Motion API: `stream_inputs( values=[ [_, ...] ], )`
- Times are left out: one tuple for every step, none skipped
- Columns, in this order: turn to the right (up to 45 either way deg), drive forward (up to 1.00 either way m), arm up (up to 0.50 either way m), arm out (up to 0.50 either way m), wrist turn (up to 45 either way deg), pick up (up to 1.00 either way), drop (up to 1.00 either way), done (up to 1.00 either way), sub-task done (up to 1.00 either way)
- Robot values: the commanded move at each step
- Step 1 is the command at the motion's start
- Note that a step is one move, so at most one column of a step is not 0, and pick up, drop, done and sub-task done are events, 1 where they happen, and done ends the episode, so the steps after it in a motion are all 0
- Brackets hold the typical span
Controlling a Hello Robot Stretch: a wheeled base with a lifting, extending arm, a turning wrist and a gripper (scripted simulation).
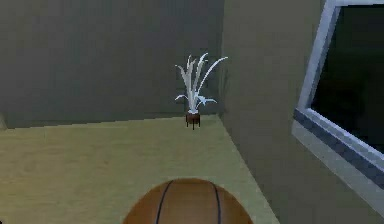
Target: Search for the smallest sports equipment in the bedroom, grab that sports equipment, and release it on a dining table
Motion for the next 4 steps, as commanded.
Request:
stream_inputs(
  values=[
    [0.0,0.15,0.0,0.0,0.0,0.0,0.0,0.0,0.0],
    [-24.0,0.0,0.0,0.0,0.0,0.0,0.0,0.0,0.0],
    [0.0,0.6,0.0,0.0,0.0,0.0,0.0,0.0,0.0],
    [-42.0,0.0,0.0,0.0,0.0,0.0,0.0,0.0,0.0]
  ],
)
